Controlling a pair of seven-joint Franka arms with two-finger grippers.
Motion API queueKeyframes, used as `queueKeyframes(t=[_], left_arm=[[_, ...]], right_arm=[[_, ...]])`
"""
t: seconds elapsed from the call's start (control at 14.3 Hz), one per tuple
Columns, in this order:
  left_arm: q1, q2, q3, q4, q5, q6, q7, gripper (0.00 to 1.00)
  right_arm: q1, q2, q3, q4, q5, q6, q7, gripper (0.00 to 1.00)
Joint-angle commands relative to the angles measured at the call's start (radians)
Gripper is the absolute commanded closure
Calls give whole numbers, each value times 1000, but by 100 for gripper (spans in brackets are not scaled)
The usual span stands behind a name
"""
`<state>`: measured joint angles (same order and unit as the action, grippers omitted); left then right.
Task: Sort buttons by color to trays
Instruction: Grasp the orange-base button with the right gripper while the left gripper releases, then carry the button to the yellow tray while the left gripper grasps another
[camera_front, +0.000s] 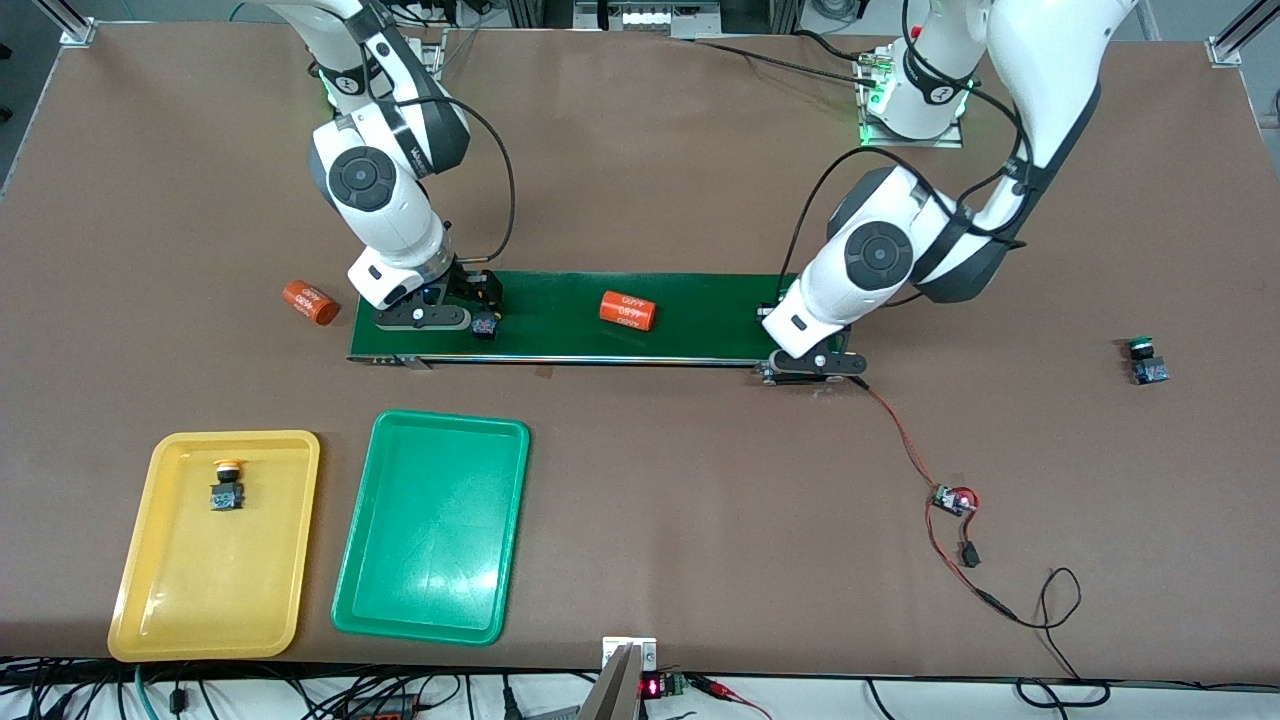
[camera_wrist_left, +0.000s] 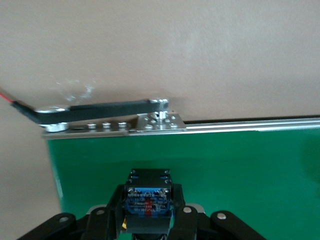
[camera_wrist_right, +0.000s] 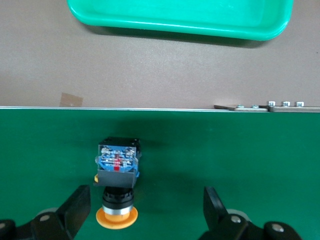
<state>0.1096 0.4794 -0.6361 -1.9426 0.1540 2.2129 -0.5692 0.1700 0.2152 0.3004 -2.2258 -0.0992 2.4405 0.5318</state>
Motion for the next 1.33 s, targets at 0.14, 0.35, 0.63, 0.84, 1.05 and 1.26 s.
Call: queueKeyframes(t=[0.14,0.35,0.63,0.84,1.05,1.26], left_arm=[[-7,4,-2,-27,-11,14,-31,64],[-4,-24,-2,-27,-13,-1,-31,0],[-2,-122,65,-3,-13,-102,12,0],[-4,-177,183,14,-14,-183,167,0],[-2,-194,346,36,-13,-191,380,0],[13,-183,502,69,-7,-182,625,0]], right_arm=[[3,16,0,-6,-31,25,23,0],[2,44,0,-6,-71,48,22,6],[-3,53,-1,-6,-86,52,22,27],[-10,55,-1,-6,-115,51,19,57],[-27,55,-4,-5,-116,51,11,77],[-37,52,-6,3,-126,43,8,81]])
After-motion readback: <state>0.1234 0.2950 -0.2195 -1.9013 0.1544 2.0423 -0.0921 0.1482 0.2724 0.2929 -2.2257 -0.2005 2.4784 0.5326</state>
